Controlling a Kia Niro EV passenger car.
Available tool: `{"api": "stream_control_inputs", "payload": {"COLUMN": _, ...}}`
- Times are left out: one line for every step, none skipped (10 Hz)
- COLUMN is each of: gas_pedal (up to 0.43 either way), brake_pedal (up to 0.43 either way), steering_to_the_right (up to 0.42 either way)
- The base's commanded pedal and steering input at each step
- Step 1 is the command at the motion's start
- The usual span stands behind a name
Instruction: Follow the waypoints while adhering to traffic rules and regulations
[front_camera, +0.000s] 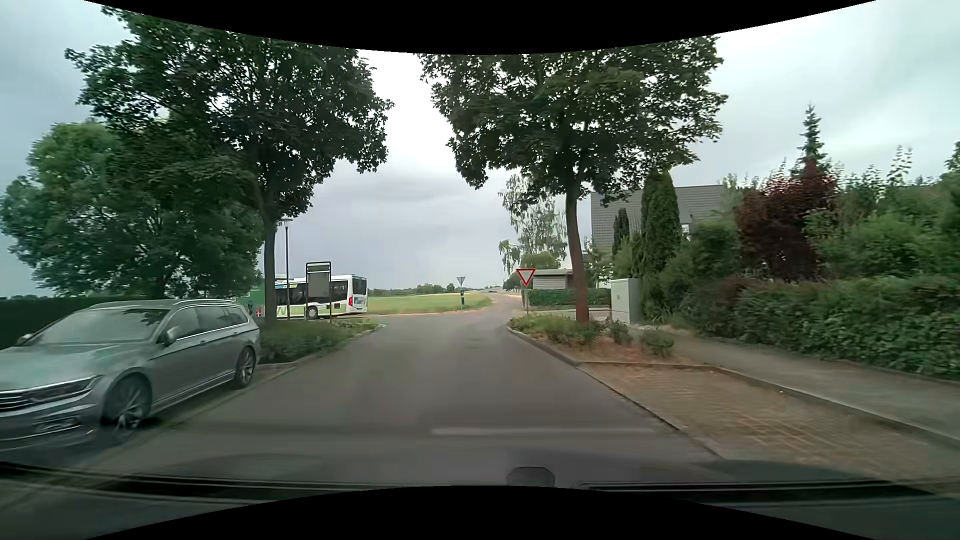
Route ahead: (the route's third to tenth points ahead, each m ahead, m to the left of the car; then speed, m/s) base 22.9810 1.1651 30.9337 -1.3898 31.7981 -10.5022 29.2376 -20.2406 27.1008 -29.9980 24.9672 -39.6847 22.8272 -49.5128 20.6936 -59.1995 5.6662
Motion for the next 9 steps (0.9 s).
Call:
{"api": "stream_control_inputs", "payload": {"gas_pedal": 0.059, "brake_pedal": 0.0, "steering_to_the_right": -0.04}}
{"api": "stream_control_inputs", "payload": {"gas_pedal": 0.059, "brake_pedal": 0.0, "steering_to_the_right": -0.04}}
{"api": "stream_control_inputs", "payload": {"gas_pedal": 0.059, "brake_pedal": 0.0, "steering_to_the_right": -0.04}}
{"api": "stream_control_inputs", "payload": {"gas_pedal": 0.059, "brake_pedal": 0.0, "steering_to_the_right": -0.04}}
{"api": "stream_control_inputs", "payload": {"gas_pedal": 0.059, "brake_pedal": 0.0, "steering_to_the_right": -0.038}}
{"api": "stream_control_inputs", "payload": {"gas_pedal": 0.059, "brake_pedal": 0.0, "steering_to_the_right": -0.034}}
{"api": "stream_control_inputs", "payload": {"gas_pedal": 0.059, "brake_pedal": 0.0, "steering_to_the_right": -0.029}}
{"api": "stream_control_inputs", "payload": {"gas_pedal": 0.059, "brake_pedal": 0.0, "steering_to_the_right": -0.025}}
{"api": "stream_control_inputs", "payload": {"gas_pedal": 0.059, "brake_pedal": 0.0, "steering_to_the_right": -0.025}}
